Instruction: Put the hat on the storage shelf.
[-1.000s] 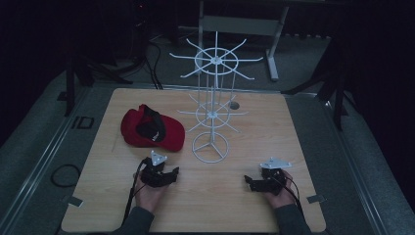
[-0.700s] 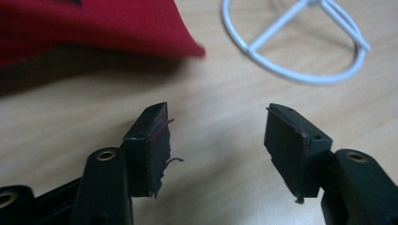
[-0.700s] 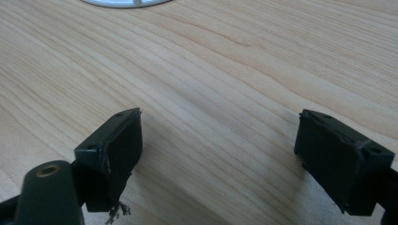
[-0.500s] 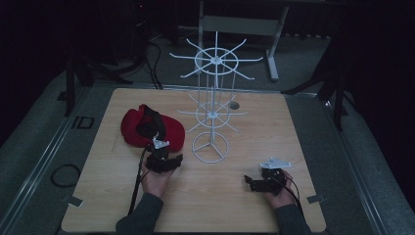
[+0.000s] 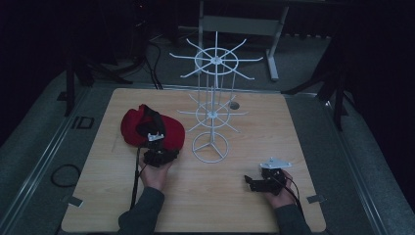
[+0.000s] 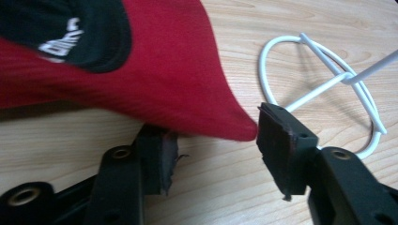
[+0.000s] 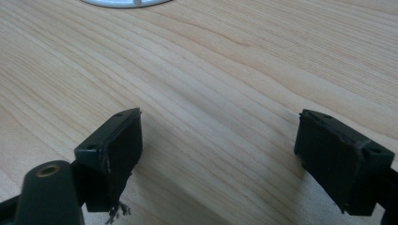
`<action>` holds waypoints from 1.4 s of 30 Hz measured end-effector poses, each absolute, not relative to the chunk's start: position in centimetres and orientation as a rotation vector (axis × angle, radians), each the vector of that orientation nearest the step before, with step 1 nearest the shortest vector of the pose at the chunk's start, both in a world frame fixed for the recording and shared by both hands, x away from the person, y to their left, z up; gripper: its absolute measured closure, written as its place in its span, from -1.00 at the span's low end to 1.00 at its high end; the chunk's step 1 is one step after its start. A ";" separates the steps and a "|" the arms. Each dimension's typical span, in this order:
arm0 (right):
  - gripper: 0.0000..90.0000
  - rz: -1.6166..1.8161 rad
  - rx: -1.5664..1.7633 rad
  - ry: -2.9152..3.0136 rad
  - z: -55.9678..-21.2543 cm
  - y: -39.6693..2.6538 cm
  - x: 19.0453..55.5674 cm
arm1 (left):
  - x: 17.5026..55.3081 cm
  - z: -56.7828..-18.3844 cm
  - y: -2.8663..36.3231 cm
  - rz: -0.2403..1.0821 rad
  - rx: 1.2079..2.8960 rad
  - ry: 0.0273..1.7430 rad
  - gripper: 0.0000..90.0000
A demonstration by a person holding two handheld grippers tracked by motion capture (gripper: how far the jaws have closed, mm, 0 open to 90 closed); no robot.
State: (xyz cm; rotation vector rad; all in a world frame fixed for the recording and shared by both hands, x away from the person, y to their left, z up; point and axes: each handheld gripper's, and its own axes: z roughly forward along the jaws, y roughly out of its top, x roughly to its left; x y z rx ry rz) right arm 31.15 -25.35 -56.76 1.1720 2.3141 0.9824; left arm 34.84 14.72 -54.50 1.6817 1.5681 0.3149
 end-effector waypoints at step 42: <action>-0.66 0.982 1.176 2.314 -56.7 -25.3 31.2 | 37.5 -55.9 19.0 0.258 1.572 1.657 0.19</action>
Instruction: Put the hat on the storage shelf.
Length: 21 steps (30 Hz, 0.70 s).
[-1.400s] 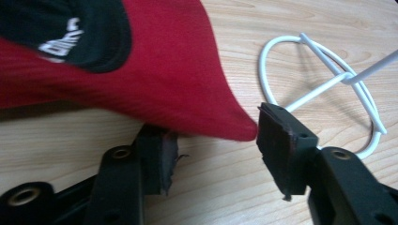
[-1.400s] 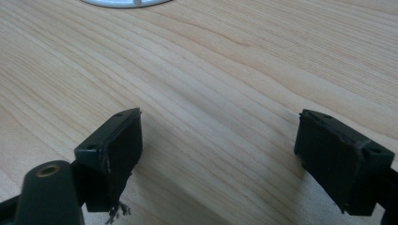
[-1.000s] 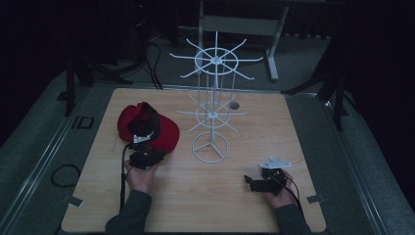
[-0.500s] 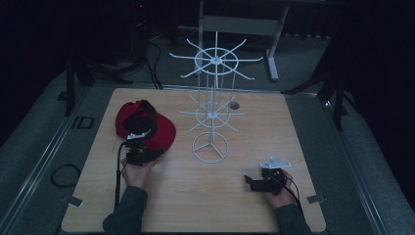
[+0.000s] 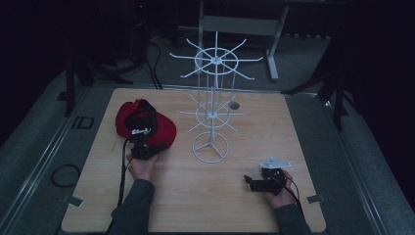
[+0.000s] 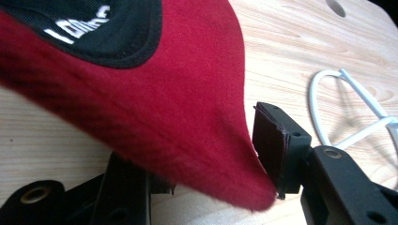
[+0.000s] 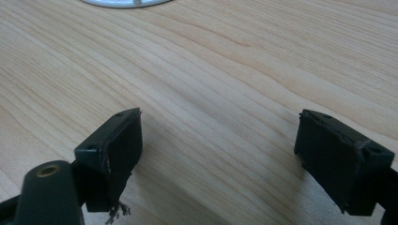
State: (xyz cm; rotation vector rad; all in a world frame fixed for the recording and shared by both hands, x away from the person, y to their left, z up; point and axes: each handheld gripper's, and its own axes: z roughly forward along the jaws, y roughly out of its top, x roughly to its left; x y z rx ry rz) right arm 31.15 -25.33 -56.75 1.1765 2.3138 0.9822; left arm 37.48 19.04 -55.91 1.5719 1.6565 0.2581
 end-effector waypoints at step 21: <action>-0.66 0.982 1.174 2.314 -56.8 -25.3 31.2 | 36.9 -55.5 18.3 0.415 1.667 1.559 0.91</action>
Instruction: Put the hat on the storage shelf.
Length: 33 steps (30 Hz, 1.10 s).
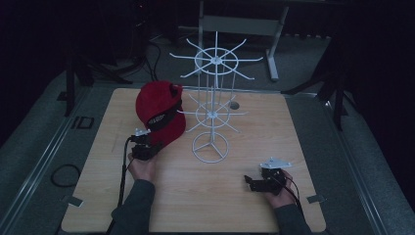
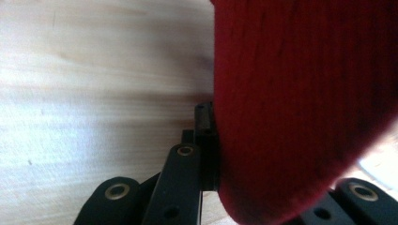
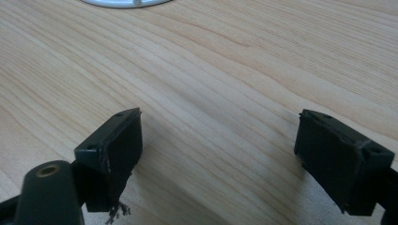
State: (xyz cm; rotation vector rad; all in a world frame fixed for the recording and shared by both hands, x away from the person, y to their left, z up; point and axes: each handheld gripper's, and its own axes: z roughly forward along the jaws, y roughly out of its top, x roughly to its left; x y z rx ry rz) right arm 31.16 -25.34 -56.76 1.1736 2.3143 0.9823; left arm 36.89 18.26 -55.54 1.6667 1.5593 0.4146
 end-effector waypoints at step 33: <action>-0.66 0.983 1.174 2.314 -56.8 -25.3 31.2 | 35.4 -53.9 19.9 0.437 1.533 1.511 0.91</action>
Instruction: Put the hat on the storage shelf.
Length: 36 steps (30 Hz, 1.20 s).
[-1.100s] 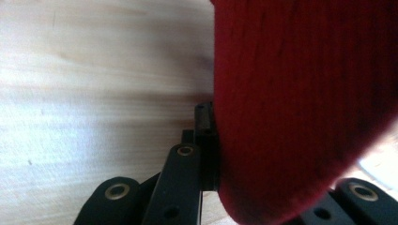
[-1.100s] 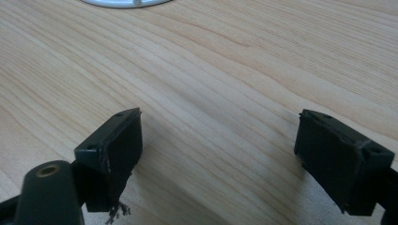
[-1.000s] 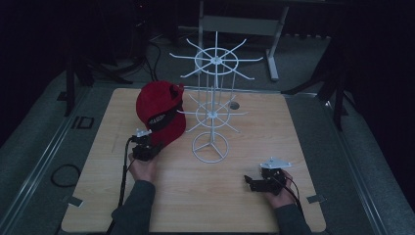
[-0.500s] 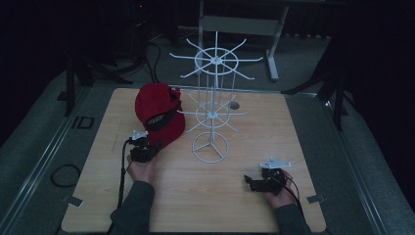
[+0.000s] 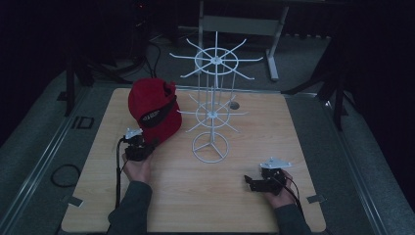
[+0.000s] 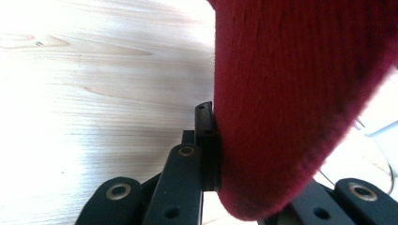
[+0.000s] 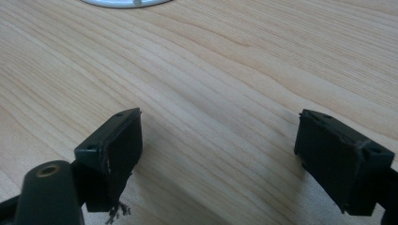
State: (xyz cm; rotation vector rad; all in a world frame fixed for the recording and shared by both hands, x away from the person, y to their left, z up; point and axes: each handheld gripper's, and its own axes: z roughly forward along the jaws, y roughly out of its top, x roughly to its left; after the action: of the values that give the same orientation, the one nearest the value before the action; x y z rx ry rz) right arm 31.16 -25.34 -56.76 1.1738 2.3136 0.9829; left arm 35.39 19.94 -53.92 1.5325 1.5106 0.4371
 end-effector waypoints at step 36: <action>-0.66 0.982 1.175 2.314 -56.7 -25.3 31.2 | 34.1 -48.9 21.9 0.544 1.496 1.477 0.91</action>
State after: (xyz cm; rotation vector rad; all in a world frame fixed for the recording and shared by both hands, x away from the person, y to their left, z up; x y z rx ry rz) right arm 31.15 -25.33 -56.75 1.1753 2.3142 0.9820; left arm 34.08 21.90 -48.95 1.4958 1.4768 0.5438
